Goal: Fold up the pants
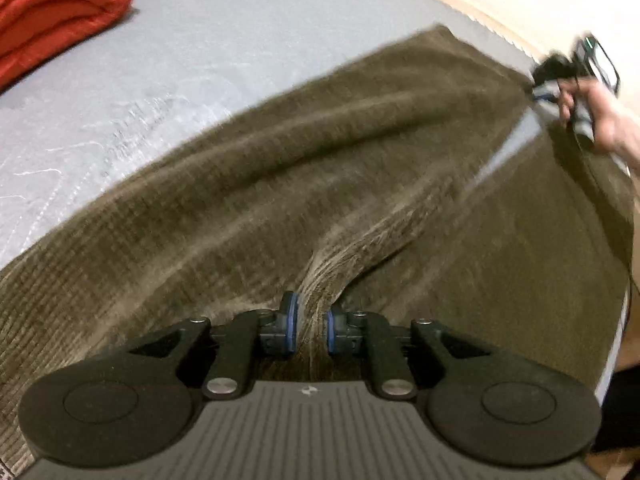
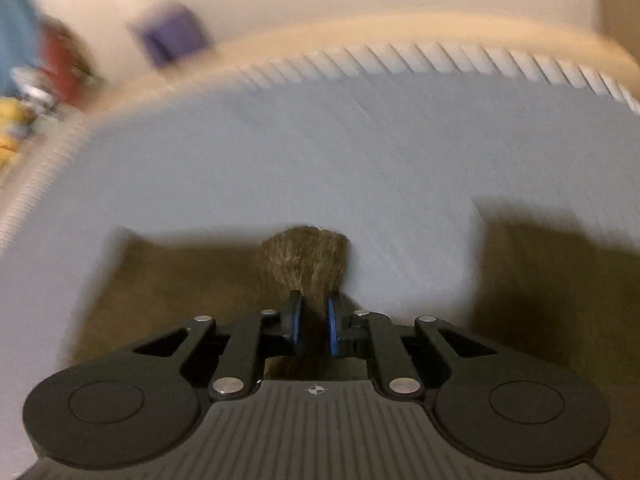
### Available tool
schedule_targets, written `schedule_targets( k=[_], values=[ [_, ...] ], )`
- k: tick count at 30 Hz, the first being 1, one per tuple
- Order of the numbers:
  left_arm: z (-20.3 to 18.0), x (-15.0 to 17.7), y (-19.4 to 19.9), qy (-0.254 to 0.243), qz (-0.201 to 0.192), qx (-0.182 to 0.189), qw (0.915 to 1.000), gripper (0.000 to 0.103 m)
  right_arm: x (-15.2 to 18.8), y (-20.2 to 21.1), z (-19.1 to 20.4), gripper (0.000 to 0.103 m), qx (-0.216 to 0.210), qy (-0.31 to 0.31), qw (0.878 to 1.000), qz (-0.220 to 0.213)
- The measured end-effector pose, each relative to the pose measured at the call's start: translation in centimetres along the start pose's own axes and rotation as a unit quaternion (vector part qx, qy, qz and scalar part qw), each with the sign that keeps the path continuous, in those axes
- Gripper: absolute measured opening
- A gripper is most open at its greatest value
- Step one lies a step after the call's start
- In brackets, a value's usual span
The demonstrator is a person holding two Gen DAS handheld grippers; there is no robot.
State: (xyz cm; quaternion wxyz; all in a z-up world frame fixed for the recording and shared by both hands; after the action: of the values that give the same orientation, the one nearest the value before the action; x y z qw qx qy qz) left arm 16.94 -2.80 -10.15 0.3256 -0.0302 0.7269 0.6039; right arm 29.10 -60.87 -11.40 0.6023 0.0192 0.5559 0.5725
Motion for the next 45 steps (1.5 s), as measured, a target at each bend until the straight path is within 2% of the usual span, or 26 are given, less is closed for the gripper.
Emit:
schedule_targets(
  k=[2, 3, 4, 6, 7, 9, 11, 13, 15, 17, 21, 26, 28, 29, 30, 31, 32, 35, 39, 40, 41, 42, 43, 44, 45],
  values=[
    [-0.4, 0.3, 0.2, -0.022, 0.009, 0.0, 0.9997, 0.02, -0.6, 0.5, 0.7, 0.038, 0.042, 0.044, 0.998, -0.004],
    [-0.5, 0.4, 0.3, -0.033, 0.012, 0.0, 0.9994, 0.02, -1.0, 1.2, 1.0, 0.052, 0.057, 0.048, 0.997, -0.02],
    [-0.7, 0.5, 0.5, -0.041, 0.014, -0.001, 0.9991, 0.022, -1.7, 2.3, 1.0, 0.058, 0.071, 0.045, 0.995, -0.048],
    [-0.9, 0.8, 0.8, -0.044, 0.013, -0.001, 0.9989, 0.023, -2.6, 4.0, 1.1, 0.06, 0.089, 0.046, 0.991, -0.084],
    [-1.0, 0.7, 1.1, -0.04, 0.01, 0.005, 0.9991, 0.031, -3.0, 4.6, 1.5, 0.061, 0.094, 0.044, 0.99, -0.097],
    [-0.8, 0.4, 2.6, -0.021, -0.017, 0.029, 0.9992, 0.045, -3.1, 5.5, 2.8, 0.062, 0.06, 0.036, 0.992, -0.108],
    [0.1, -0.5, 4.8, 0.02, -0.066, 0.044, 0.9967, 0.052, -2.1, 6.0, 4.9, 0.065, -0.004, 0.049, 0.995, -0.083],
    [1.7, -1.4, 7.0, 0.075, -0.116, 0.046, 0.9893, 0.066, -0.5, 5.7, 8.0, 0.066, -0.08, 0.075, 0.993, -0.039],
    [3.7, -1.8, 8.6, 0.131, -0.156, 0.023, 0.9788, 0.07, 1.8, 5.3, 11.0, 0.068, -0.136, 0.111, 0.985, 0.01],
    [5.9, -1.5, 9.4, 0.182, -0.174, -0.023, 0.9675, 0.071, 4.2, 4.9, 13.9, 0.07, -0.175, 0.139, 0.973, 0.049],
    [9.8, 0.1, 10.0, 0.254, -0.174, -0.116, 0.9443, 0.071, 7.4, 3.1, 18.2, 0.075, -0.175, 0.173, 0.966, 0.082],
    [13.5, 2.2, 12.3, 0.317, -0.184, -0.16, 0.9167, 0.071, 9.6, -0.3, 21.6, 0.076, -0.116, 0.193, 0.97, 0.088],
    [14.3, 2.7, 13.1, 0.319, -0.184, -0.185, 0.911, 0.071, 10.2, -1.7, 21.7, 0.075, -0.076, 0.21, 0.971, 0.084],
    [14.7, 2.9, 13.5, 0.32, -0.182, -0.195, 0.9091, 0.071, 10.4, -1.6, 22.2, 0.07, -0.056, 0.228, 0.97, 0.06],
    [15.1, 3.2, 14.0, 0.321, -0.181, -0.2, 0.9076, 0.071, 10.5, -1.9, 23.1, 0.045, -0.026, 0.257, 0.965, 0.037],
    [15.5, 3.5, 14.4, 0.323, -0.18, -0.203, 0.9066, 0.071, 10.6, -1.9, 23.4, 0.019, -0.02, 0.26, 0.965, 0.022],
    [15.9, 3.6, 14.4, 0.324, -0.177, -0.207, 0.9062, 0.071, 10.4, -2.0, 23.6, 0.008, -0.016, 0.253, 0.967, 0.011],
    [16.3, 3.5, 13.6, 0.311, -0.169, -0.216, 0.9101, 0.071, 9.0, -3.2, 23.6, 0.005, -0.016, 0.216, 0.976, -0.019],
    [17.0, 3.9, 12.4, 0.3, -0.15, -0.22, 0.9158, 0.067, 8.3, -4.7, 23.5, 0.005, -0.026, 0.221, 0.973, -0.053],
    [17.4, 4.2, 12.0, 0.306, -0.144, -0.216, 0.9159, 0.062, 8.1, -4.9, 23.5, 0.0, -0.025, 0.232, 0.97, -0.067],
    [17.8, 4.6, 11.9, 0.313, -0.137, -0.209, 0.9162, 0.058, 7.9, -5.2, 23.4, 0.0, -0.015, 0.246, 0.966, -0.074],
    [18.3, 5.1, 11.5, 0.32, -0.126, -0.198, 0.918, 0.049, 7.6, -5.8, 23.0, 0.0, -0.026, 0.247, 0.967, -0.062],
    [18.4, 5.7, 11.3, 0.322, -0.115, -0.19, 0.9203, 0.035, 7.4, -5.6, 22.8, 0.0, -0.041, 0.242, 0.968, -0.058],
    [18.6, 6.1, 10.8, 0.32, -0.102, -0.184, 0.9238, 0.029, 7.2, -5.0, 22.6, 0.0, -0.052, 0.24, 0.968, -0.056],
    [19.0, 6.6, 10.3, 0.314, -0.084, -0.181, 0.9283, 0.022, 6.9, -4.3, 22.4, 0.005, -0.066, 0.238, 0.968, -0.053]
  ],
)
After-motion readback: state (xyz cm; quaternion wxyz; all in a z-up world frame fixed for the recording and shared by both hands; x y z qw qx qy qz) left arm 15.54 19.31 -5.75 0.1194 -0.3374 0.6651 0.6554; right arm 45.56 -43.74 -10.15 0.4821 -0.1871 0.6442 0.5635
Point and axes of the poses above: each gripper's, at about its wrist camera, not at the fingertips, and y roughly against the way its jaws point, z to its left, x to its underside, the point moved 5 cm from there along -y, roughly the way its jaws point, and after that the axes turned 2 degrees about -z, right-handed, at the moved point
